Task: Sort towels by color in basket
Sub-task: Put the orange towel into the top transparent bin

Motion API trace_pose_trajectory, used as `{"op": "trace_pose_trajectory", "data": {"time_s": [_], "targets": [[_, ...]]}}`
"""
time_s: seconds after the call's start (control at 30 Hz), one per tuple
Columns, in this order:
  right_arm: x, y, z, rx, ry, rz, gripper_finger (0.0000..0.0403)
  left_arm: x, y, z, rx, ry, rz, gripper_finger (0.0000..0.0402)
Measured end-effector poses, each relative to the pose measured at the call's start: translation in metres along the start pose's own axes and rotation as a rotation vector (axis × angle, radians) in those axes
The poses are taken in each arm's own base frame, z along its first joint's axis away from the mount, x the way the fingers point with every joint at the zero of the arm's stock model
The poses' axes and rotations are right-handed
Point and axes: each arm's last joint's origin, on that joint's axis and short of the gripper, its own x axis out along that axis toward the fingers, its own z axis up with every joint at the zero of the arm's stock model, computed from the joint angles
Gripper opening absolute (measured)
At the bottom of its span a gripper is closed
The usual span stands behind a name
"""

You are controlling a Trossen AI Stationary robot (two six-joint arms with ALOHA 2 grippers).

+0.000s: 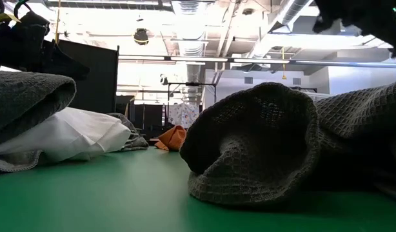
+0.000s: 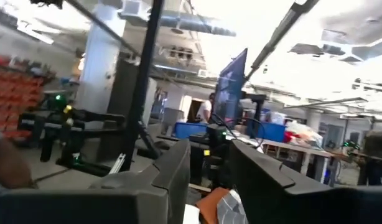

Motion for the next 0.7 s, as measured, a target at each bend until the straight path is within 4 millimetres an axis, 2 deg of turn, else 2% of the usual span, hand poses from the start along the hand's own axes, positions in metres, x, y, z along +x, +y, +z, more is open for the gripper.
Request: {"op": "trace_pose_trajectory", "data": {"time_s": [0.2,0.37,0.57,0.7], "targets": [[0.054,-0.005,0.003,-0.059,0.093,0.045,0.0216,0.0,0.0,0.0,0.0,0.0,0.0,0.0198],[0.108,-0.015,-0.009,-0.08,0.254,0.074,0.0261,0.0,0.0,0.0,0.0,0.0,0.0,0.0198],[0.17,-0.039,-0.032,-0.077,0.464,0.073,0.0271,0.0,0.0,0.0,0.0,0.0,0.0,0.0198],[0.201,-0.059,-0.052,-0.055,0.602,0.062,0.0271,0.0,0.0,0.0,0.0,0.0,0.0,0.0198]]}}
